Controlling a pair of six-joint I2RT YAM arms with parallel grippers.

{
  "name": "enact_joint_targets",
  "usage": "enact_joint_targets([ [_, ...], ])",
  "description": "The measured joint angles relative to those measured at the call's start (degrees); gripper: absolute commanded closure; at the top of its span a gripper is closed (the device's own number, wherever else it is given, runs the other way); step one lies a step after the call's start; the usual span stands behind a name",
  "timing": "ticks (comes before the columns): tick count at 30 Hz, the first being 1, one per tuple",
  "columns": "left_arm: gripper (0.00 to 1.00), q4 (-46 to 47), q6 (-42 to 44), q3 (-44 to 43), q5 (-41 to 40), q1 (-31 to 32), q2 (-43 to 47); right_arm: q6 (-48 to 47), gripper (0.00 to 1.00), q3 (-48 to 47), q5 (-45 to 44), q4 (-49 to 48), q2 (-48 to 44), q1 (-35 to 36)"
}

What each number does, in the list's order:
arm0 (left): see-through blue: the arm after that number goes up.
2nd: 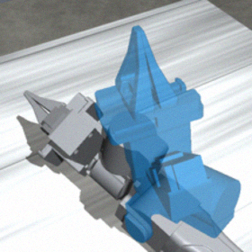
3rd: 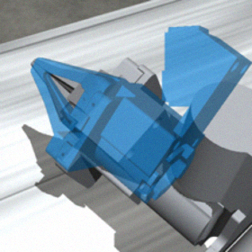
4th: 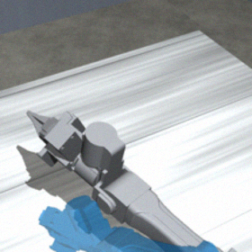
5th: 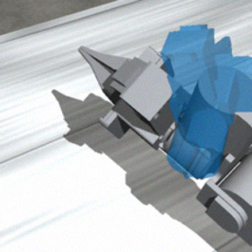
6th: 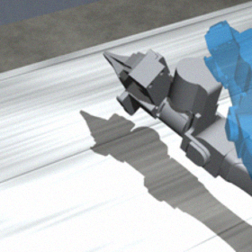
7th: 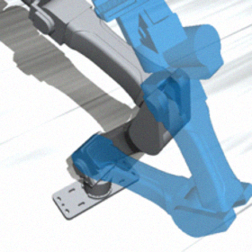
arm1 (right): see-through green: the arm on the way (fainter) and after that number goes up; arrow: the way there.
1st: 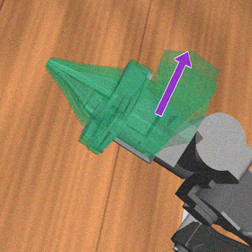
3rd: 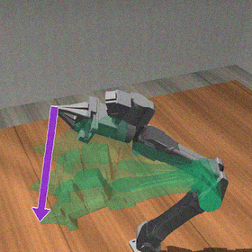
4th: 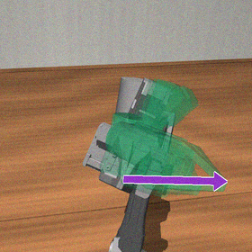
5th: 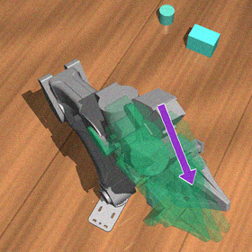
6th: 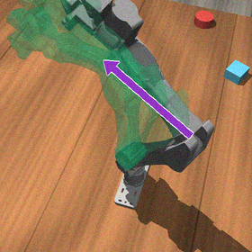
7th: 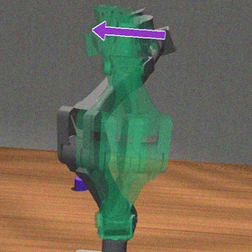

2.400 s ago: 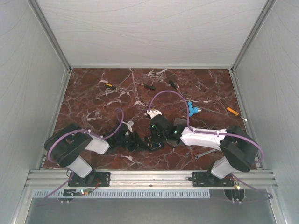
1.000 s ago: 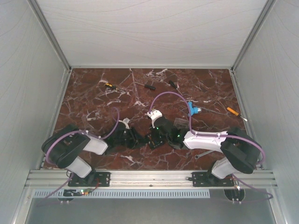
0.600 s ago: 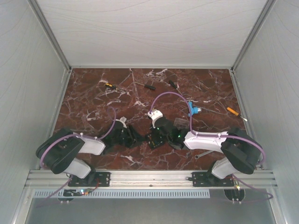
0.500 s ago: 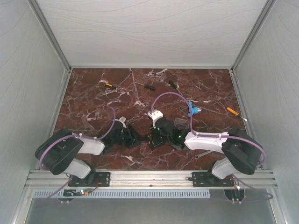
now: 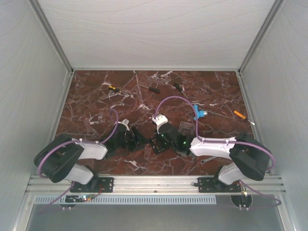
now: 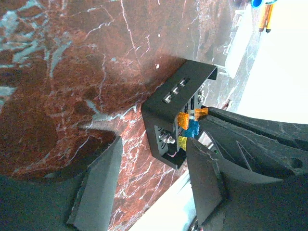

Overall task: Snap on the fuse box
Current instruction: Install the fuse at the fuse box base.

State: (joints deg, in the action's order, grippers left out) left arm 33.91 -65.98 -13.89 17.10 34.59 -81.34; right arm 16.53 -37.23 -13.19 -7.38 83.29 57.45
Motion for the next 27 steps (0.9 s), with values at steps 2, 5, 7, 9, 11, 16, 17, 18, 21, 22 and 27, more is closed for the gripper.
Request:
enact_joint_targets([
  [2,0.4,0.0,0.04,-0.15,-0.02,0.0,0.0,0.37,1.0,0.0,-0.33,-0.02,0.0,0.26],
  [5,0.38,-0.26,0.35,-0.59,-0.22,0.0,0.02,0.83,1.0,0.0,-0.81,-0.07,0.11,0.39],
  [7,0.37,-0.61,0.66,-0.96,-0.46,0.0,0.02,1.03,1.0,0.0,-1.11,-0.13,0.33,0.42],
  [9,0.37,-0.96,0.96,-1.31,-0.7,0.0,0.02,1.36,1.0,0.0,-1.44,-0.22,0.68,0.46],
  [11,0.37,-1.4,1.29,-1.66,-0.9,0.0,0.02,1.6,1.0,0.0,-1.64,-0.33,1.11,0.52],
  [16,0.44,-1.6,1.97,-2.19,-1.53,-0.02,-0.17,2.27,1.0,0.0,-2.21,-0.81,1.6,0.68],
  [17,0.46,-1.6,2.1,-2.25,-1.6,-0.02,-0.35,2.38,1.0,0.0,-2.29,-0.83,1.64,0.7],
  [18,0.48,-1.6,2.23,-2.36,-1.66,-0.04,-0.59,2.43,1.0,0.0,-2.38,-0.85,1.75,0.76],
  [21,0.53,-1.6,2.45,-2.89,-1.68,-0.04,-1.73,2.64,0.98,0.0,-2.89,-0.92,2.03,1.11],
  [22,0.54,-1.53,2.54,-3.02,-1.66,-0.04,-2.1,2.67,0.97,-0.02,-3.13,-0.94,2.08,1.25],
  [27,0.58,-1.33,2.6,-3.5,-1.49,-0.04,-3.39,2.69,0.88,-0.02,-3.85,-0.94,2.19,1.9],
])
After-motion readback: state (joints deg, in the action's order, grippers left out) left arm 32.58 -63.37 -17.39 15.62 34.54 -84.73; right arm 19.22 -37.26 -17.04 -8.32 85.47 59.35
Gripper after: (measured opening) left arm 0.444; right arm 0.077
